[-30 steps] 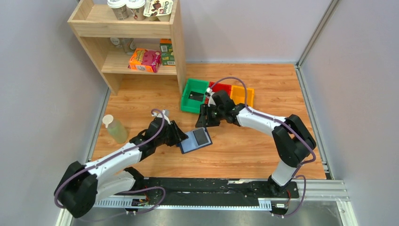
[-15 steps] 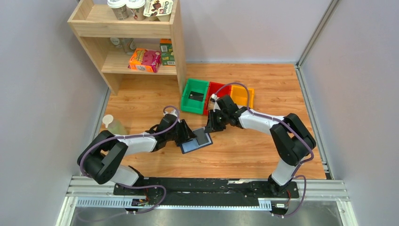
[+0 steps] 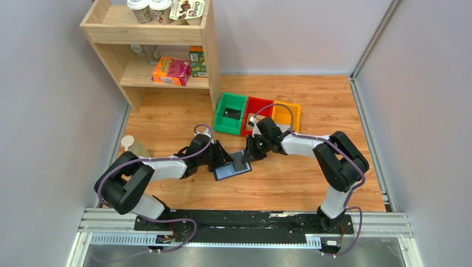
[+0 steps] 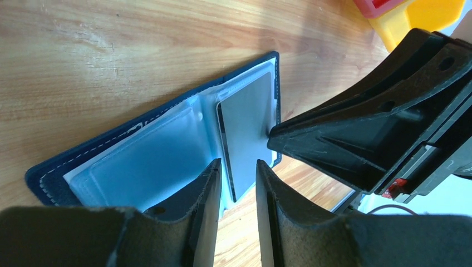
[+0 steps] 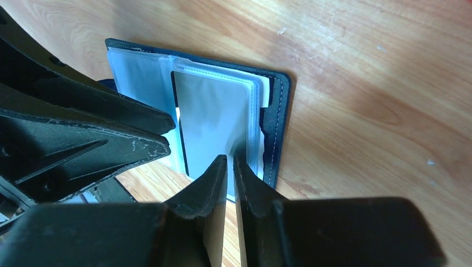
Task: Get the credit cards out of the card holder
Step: Remove the credit card from the card holder.
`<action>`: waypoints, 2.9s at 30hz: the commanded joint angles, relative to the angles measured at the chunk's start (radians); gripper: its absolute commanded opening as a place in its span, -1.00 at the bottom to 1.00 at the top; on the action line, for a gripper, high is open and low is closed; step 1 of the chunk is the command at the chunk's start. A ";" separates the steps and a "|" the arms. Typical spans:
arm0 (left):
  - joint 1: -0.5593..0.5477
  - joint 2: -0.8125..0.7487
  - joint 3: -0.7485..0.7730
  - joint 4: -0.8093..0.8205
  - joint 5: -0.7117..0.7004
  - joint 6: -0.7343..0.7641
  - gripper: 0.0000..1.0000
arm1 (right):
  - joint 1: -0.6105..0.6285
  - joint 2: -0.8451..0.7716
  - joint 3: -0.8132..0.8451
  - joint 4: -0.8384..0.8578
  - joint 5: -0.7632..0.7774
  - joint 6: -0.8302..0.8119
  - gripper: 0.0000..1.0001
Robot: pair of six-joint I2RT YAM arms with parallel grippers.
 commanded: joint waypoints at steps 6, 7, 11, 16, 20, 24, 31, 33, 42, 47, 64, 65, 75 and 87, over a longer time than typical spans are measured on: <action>-0.004 0.031 0.015 0.091 0.025 -0.037 -0.35 | 0.004 0.034 -0.055 0.043 -0.005 0.016 -0.65; -0.004 0.032 0.015 0.093 0.025 -0.037 -0.36 | 0.004 0.034 -0.055 0.043 -0.006 0.016 -0.65; -0.004 0.025 0.006 0.064 0.012 -0.043 -0.37 | 0.004 0.033 -0.045 0.040 -0.005 0.016 -0.66; -0.004 -0.021 -0.003 -0.036 -0.063 -0.026 -0.32 | 0.004 0.036 -0.045 0.038 -0.006 0.016 -0.66; -0.004 0.003 0.017 -0.033 -0.041 -0.017 -0.31 | 0.004 0.042 -0.042 0.041 -0.009 0.019 -0.65; -0.004 0.042 0.017 0.030 0.000 -0.028 -0.31 | 0.004 0.046 -0.039 0.043 -0.013 0.021 -0.66; -0.004 0.022 0.005 0.126 0.041 -0.040 -0.38 | 0.004 0.046 -0.039 0.041 -0.013 0.022 -0.66; -0.004 0.010 0.002 0.160 0.049 -0.042 -0.40 | 0.003 0.046 -0.039 0.040 -0.013 0.022 -0.66; -0.004 0.043 -0.011 0.246 0.094 -0.054 -0.48 | 0.003 0.054 -0.039 0.044 -0.019 0.027 -0.66; -0.004 0.121 -0.040 0.378 0.140 -0.065 -0.54 | -0.009 0.062 -0.056 0.076 -0.040 0.051 -0.65; -0.004 0.100 -0.113 0.387 0.043 -0.057 -1.00 | -0.057 -0.001 -0.073 0.066 -0.037 0.050 -0.61; -0.004 0.085 -0.115 0.377 0.035 -0.049 -1.00 | -0.057 -0.013 -0.069 0.058 -0.031 0.047 -0.58; -0.004 0.066 -0.051 0.272 0.051 -0.014 -0.74 | -0.057 -0.082 -0.030 -0.005 0.040 0.005 -0.41; -0.010 0.059 0.008 0.146 0.043 0.026 -0.54 | -0.071 -0.107 -0.006 -0.052 0.098 -0.045 -0.38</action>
